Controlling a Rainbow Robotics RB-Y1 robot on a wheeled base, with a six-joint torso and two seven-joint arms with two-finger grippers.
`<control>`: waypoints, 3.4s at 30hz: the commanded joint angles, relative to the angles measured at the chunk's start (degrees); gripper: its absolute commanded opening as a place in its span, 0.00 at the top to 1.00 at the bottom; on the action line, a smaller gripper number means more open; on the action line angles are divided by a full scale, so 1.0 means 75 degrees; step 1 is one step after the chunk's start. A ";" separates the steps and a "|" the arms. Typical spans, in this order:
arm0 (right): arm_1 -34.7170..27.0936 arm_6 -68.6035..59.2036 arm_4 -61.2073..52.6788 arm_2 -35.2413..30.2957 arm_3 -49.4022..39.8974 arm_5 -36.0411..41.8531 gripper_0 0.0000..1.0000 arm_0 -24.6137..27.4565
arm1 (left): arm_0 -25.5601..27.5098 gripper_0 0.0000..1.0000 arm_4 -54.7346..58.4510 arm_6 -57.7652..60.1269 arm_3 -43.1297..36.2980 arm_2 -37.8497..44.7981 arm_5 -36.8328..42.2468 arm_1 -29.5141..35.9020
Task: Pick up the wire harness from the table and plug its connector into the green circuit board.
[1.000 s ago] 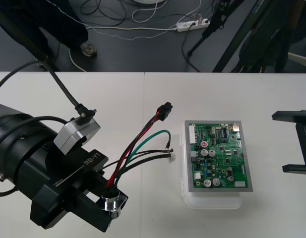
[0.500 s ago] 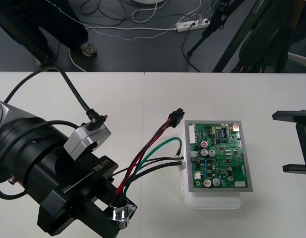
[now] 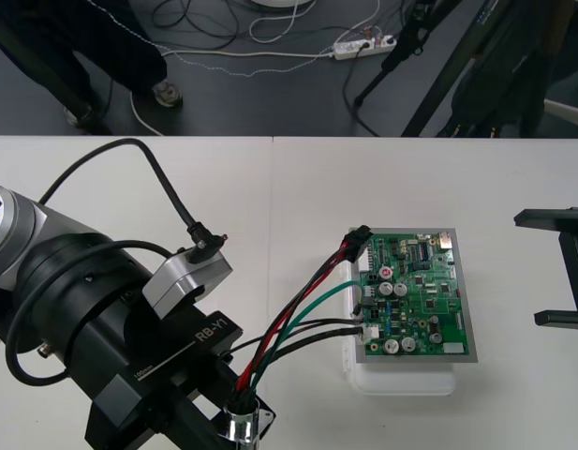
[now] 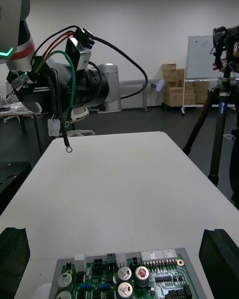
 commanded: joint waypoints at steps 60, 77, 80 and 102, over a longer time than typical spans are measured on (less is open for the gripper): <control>0.0340 -0.1477 -0.0838 0.0651 -0.0473 -0.0048 0.00 -0.0610 | -0.0405 1.00 0.0406 0.0326 0.0229 -0.0131 -0.0200 -0.0222; 0.0504 -0.1688 -0.0627 0.0944 -0.0906 -0.0001 0.00 -0.0927 | -0.0405 1.00 0.0441 0.0314 0.0217 -0.0131 -0.0200 -0.0210; 0.0527 -0.1676 -0.0627 0.1061 -0.0976 0.0268 0.00 -0.0962 | -0.0417 1.00 0.0441 0.0314 0.0217 -0.0131 -0.0200 -0.0222; 0.0867 -0.2086 -0.0381 0.1682 -0.1363 0.1335 0.00 -0.1489 | -0.0429 1.00 0.0464 0.0326 0.0217 -0.0131 -0.0200 -0.0210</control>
